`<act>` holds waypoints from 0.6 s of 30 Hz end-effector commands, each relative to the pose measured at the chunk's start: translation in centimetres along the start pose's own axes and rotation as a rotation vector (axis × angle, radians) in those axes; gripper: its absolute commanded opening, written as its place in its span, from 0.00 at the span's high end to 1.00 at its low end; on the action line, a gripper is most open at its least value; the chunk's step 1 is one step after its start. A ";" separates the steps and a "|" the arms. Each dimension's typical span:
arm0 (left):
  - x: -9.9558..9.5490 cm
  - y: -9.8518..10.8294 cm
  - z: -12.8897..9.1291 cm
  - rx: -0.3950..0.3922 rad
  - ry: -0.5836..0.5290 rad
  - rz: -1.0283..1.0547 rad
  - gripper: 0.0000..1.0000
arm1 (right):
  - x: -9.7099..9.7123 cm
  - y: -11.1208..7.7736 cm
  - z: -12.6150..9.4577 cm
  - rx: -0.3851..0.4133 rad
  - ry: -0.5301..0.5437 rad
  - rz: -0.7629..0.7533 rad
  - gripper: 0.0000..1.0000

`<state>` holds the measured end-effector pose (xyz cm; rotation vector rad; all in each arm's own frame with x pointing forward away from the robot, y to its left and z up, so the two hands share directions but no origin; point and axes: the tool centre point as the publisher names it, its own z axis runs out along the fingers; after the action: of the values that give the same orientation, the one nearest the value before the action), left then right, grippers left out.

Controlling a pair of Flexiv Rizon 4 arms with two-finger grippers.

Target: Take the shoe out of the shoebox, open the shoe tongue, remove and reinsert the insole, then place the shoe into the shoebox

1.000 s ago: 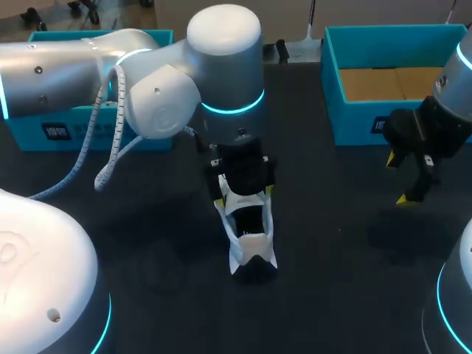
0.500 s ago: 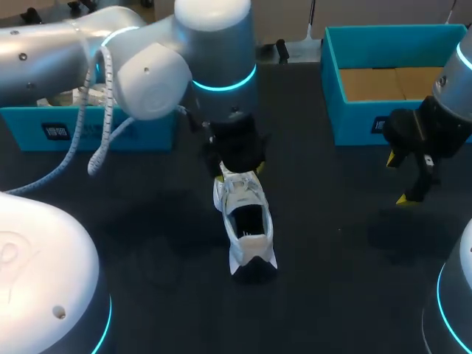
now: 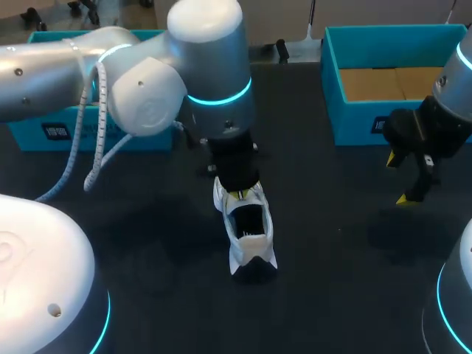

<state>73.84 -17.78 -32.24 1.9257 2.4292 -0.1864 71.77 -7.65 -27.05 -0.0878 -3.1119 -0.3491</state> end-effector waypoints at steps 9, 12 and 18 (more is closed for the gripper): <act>-0.3 -0.2 -0.3 -0.025 -0.008 -0.004 0.80 | 0.1 0.0 0.0 0.001 -0.001 0.001 0.00; -0.7 -0.4 0.4 -0.020 0.008 -0.003 0.78 | 0.1 0.0 0.0 0.001 -0.001 0.001 0.00; -0.9 -1.0 2.8 0.018 0.045 -0.013 0.76 | 0.1 0.0 0.0 0.001 -0.001 0.001 0.00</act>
<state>72.49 -18.21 -33.47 1.9367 2.4672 -0.1660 71.77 -7.66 -27.04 -0.0880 -3.1119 -0.3491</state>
